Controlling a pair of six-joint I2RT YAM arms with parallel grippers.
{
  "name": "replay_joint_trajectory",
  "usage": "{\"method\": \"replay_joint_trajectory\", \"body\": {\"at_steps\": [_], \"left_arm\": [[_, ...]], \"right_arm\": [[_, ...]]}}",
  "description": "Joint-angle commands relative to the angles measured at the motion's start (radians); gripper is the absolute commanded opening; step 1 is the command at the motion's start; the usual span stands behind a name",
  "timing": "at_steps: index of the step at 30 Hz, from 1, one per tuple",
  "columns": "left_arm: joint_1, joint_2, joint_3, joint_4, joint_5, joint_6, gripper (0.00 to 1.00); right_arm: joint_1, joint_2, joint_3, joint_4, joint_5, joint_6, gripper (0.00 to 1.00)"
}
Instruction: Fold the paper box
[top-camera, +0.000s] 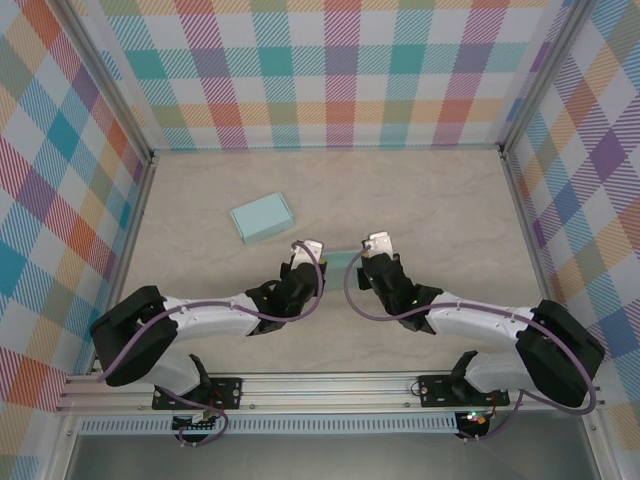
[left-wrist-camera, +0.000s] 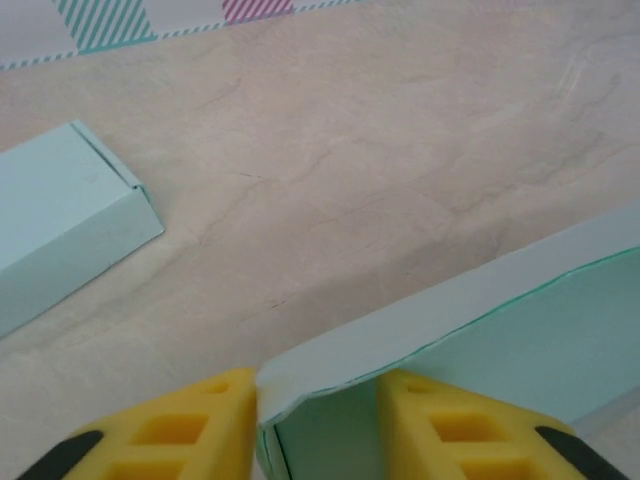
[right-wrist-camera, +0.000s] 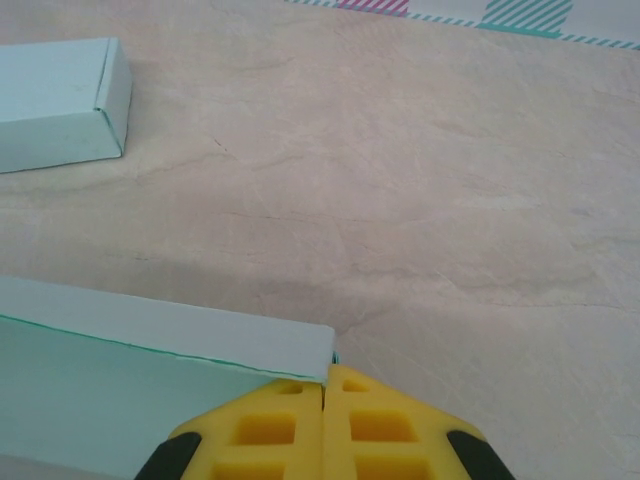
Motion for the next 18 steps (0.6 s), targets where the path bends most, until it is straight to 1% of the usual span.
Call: {"method": "replay_joint_trajectory", "body": {"at_steps": [1, 2, 5, 8, 12, 16, 18], "left_arm": [[-0.008, -0.072, -0.004, -0.035, 0.122, -0.06, 0.48], [-0.008, -0.094, 0.003, -0.063, 0.154, -0.067, 0.54], [-0.009, -0.151, 0.034, -0.137, 0.208, -0.091, 0.69], [-0.008, -0.195, 0.065, -0.193, 0.232, -0.122, 0.77], [0.005, -0.236, 0.108, -0.265, 0.191, -0.187, 0.8], [0.055, -0.222, 0.164, -0.355, 0.151, -0.278, 0.8], [0.085, -0.197, 0.185, -0.396, 0.148, -0.315, 0.8]], "right_arm": [[0.013, -0.016, -0.032, 0.031, -0.034, 0.027, 0.01], [0.013, -0.021, -0.035, 0.025, -0.034, 0.027, 0.02], [0.013, -0.022, -0.03, 0.009, -0.035, 0.018, 0.04], [0.013, -0.017, -0.025, 0.016, -0.035, 0.014, 0.04], [0.013, -0.009, -0.019, 0.014, -0.036, 0.014, 0.04], [0.013, -0.001, -0.014, 0.003, -0.037, 0.016, 0.04], [0.013, -0.003, -0.014, 0.0, -0.039, 0.015, 0.04]]}}
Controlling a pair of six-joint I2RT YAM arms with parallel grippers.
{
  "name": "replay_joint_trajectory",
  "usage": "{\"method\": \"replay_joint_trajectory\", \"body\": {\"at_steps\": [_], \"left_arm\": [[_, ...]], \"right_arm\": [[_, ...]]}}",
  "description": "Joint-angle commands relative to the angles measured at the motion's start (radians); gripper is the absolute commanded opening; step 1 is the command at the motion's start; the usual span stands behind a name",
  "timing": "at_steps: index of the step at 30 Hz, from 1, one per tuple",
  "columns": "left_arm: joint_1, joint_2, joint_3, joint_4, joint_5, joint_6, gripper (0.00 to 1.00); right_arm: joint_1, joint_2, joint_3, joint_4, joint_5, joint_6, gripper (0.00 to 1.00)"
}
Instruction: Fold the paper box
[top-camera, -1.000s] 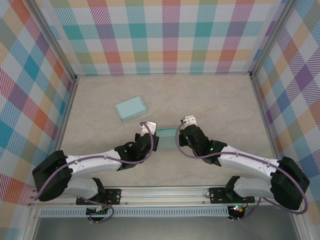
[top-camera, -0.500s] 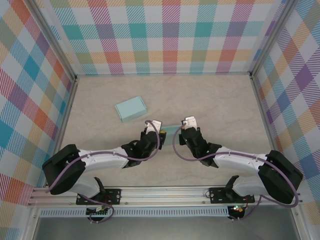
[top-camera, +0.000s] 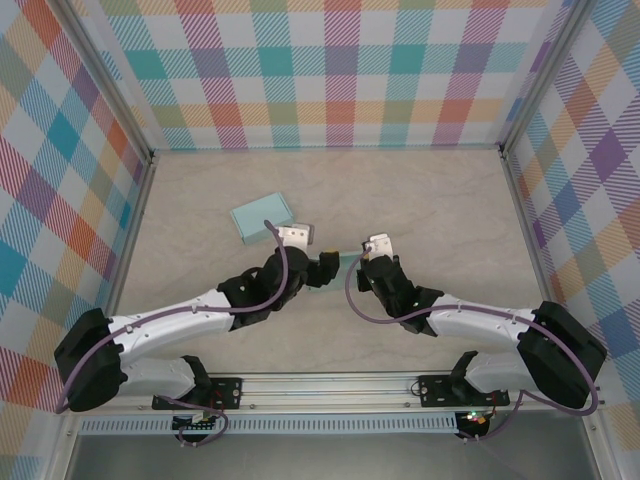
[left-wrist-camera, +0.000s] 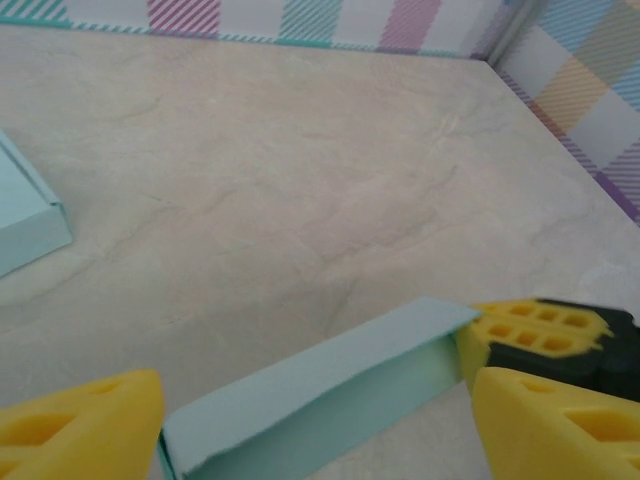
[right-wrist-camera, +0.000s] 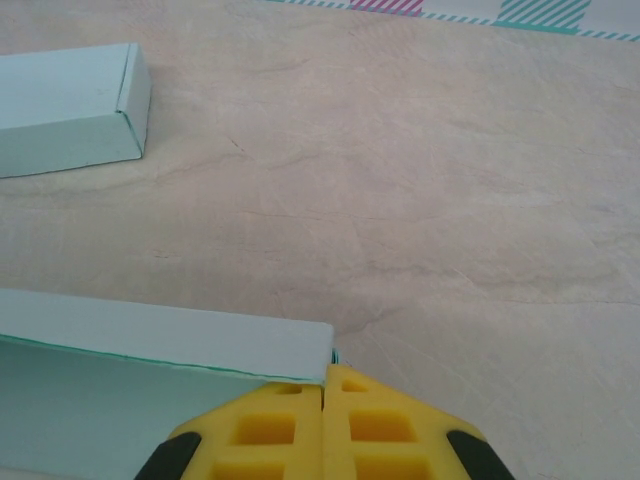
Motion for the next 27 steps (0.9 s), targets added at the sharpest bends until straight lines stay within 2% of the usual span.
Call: {"method": "replay_joint_trajectory", "body": {"at_steps": [1, 9, 14, 16, 19, 27], "left_arm": [[0.051, 0.031, 0.049, -0.113, -0.023, -0.104, 0.79], [0.112, 0.149, 0.015, -0.059, 0.038, -0.159, 0.71], [0.112, 0.194, -0.015, -0.022, 0.05, -0.177, 0.65], [0.112, 0.199, -0.032, -0.013, 0.049, -0.187, 0.63], [0.111, 0.2, -0.063, 0.003, 0.046, -0.209, 0.62], [0.097, 0.217, -0.125, 0.053, 0.03, -0.245, 0.61]], "right_arm": [[0.006, 0.006, 0.0, -0.014, -0.022, 0.003, 0.05], [0.006, -0.004, 0.001, -0.028, -0.036, 0.007, 0.07], [0.006, -0.016, 0.011, -0.061, -0.059, 0.018, 0.14], [0.006, -0.033, 0.02, -0.101, -0.077, 0.033, 0.22], [0.006, -0.08, 0.034, -0.171, -0.112, 0.061, 0.39], [0.004, -0.216, 0.145, -0.392, -0.196, 0.147, 0.66]]}}
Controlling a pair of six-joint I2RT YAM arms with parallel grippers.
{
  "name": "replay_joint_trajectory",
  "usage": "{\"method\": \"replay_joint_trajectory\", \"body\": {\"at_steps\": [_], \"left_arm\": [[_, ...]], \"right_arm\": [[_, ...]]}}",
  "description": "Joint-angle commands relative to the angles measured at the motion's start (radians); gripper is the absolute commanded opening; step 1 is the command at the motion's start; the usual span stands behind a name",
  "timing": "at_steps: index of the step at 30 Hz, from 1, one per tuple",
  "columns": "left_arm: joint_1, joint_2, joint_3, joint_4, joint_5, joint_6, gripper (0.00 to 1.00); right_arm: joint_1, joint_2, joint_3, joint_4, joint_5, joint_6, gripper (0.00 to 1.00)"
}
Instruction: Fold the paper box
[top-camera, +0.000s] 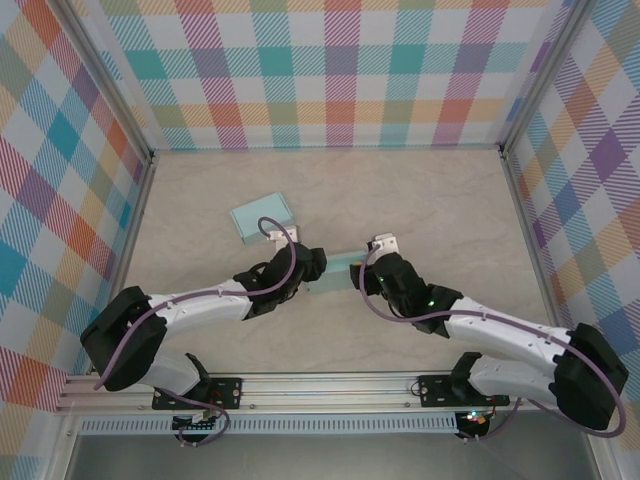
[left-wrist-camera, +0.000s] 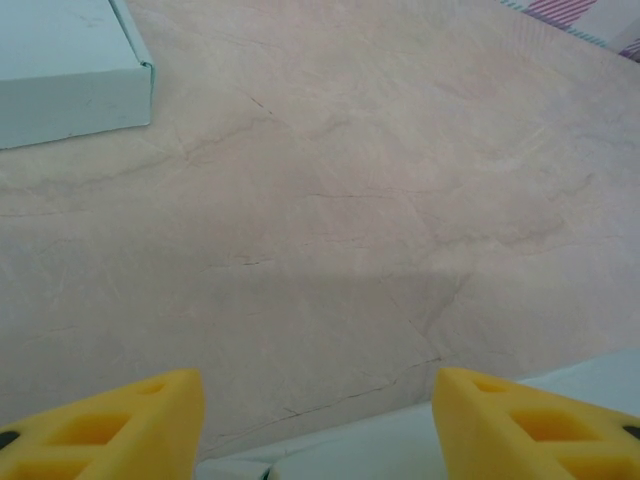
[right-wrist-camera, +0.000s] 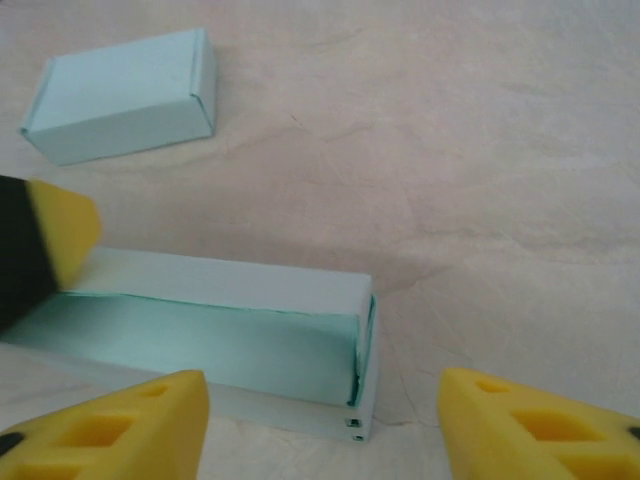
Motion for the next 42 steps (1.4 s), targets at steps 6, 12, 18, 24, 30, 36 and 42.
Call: {"method": "replay_joint_trajectory", "body": {"at_steps": [6, 12, 18, 24, 30, 36, 42], "left_arm": [[-0.029, 0.046, -0.061, -0.073, -0.035, -0.035, 0.61], [-0.044, 0.048, -0.076, -0.071, -0.065, -0.049, 0.61], [-0.05, 0.067, -0.082, -0.077, -0.08, -0.061, 0.59], [-0.05, 0.07, -0.11, -0.085, -0.095, -0.084, 0.54], [-0.051, 0.036, -0.143, -0.089, -0.099, -0.091, 0.5], [-0.035, 0.006, -0.155, -0.099, -0.082, -0.097, 0.44], [0.012, -0.042, -0.189, -0.08, 0.03, -0.098, 0.44]], "right_arm": [[-0.063, 0.032, 0.2, -0.227, -0.127, 0.131, 0.73], [-0.145, 0.174, 0.299, -0.288, -0.236, 0.165, 0.76], [-0.21, 0.258, 0.284, -0.263, -0.351, 0.189, 0.76], [-0.237, 0.248, 0.206, -0.218, -0.399, 0.219, 0.69], [-0.266, 0.252, 0.126, -0.179, -0.405, 0.239, 0.57], [-0.281, 0.262, 0.081, -0.151, -0.408, 0.251, 0.48], [-0.286, 0.27, 0.054, -0.135, -0.407, 0.261, 0.45]]}}
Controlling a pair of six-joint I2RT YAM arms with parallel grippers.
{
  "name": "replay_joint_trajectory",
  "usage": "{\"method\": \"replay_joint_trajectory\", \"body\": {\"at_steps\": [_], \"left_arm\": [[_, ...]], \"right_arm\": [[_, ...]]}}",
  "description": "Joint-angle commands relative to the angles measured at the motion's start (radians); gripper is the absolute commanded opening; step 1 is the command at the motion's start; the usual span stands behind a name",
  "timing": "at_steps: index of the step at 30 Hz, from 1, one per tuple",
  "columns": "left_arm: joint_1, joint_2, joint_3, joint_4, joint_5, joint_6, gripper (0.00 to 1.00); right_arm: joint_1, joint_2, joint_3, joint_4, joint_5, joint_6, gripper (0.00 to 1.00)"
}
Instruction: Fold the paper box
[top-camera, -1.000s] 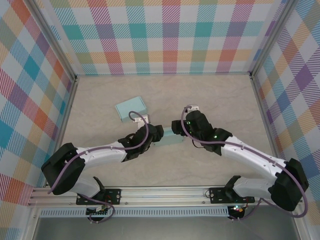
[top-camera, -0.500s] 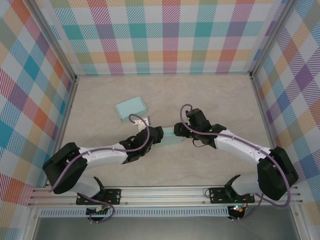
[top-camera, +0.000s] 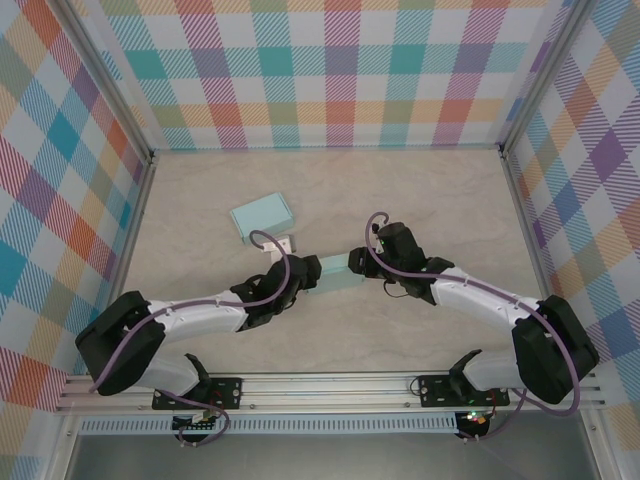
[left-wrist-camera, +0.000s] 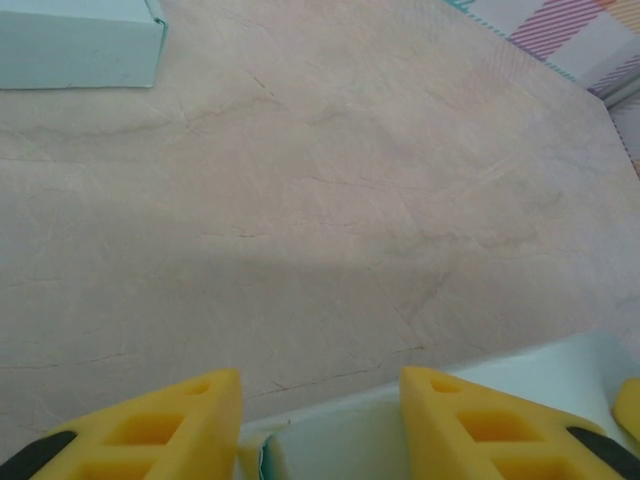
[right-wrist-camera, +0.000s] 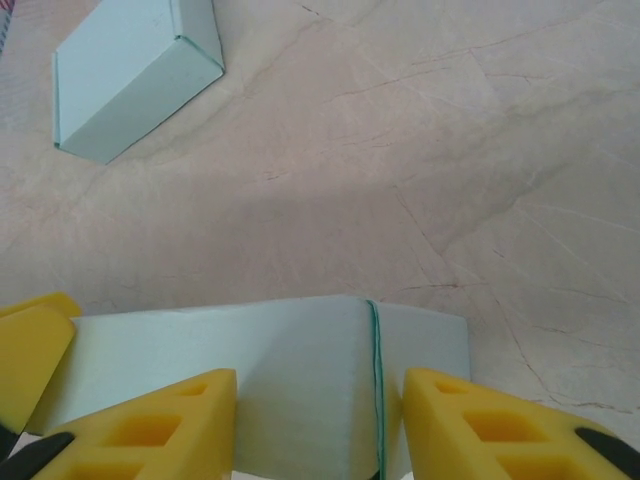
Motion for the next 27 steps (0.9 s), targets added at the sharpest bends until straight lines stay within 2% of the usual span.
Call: {"method": "replay_joint_trajectory", "body": {"at_steps": [1, 7, 12, 19, 27], "left_arm": [[0.034, -0.012, -0.078, -0.191, 0.047, 0.002, 0.44], [0.071, -0.123, -0.143, -0.151, 0.15, -0.014, 0.56], [0.093, -0.218, -0.168, -0.149, 0.202, -0.011, 0.59], [0.102, -0.267, -0.167, -0.115, 0.269, -0.004, 0.67], [0.103, -0.295, -0.147, -0.095, 0.253, -0.013, 0.69]], "right_arm": [[-0.027, 0.026, -0.057, -0.115, 0.062, 0.011, 0.45], [-0.028, 0.029, -0.064, -0.1, 0.057, 0.02, 0.45], [-0.027, 0.034, -0.06, -0.097, 0.056, 0.019, 0.44], [-0.028, 0.039, -0.055, -0.091, 0.048, 0.023, 0.43], [-0.028, 0.044, -0.052, -0.088, 0.041, 0.02, 0.43]]}}
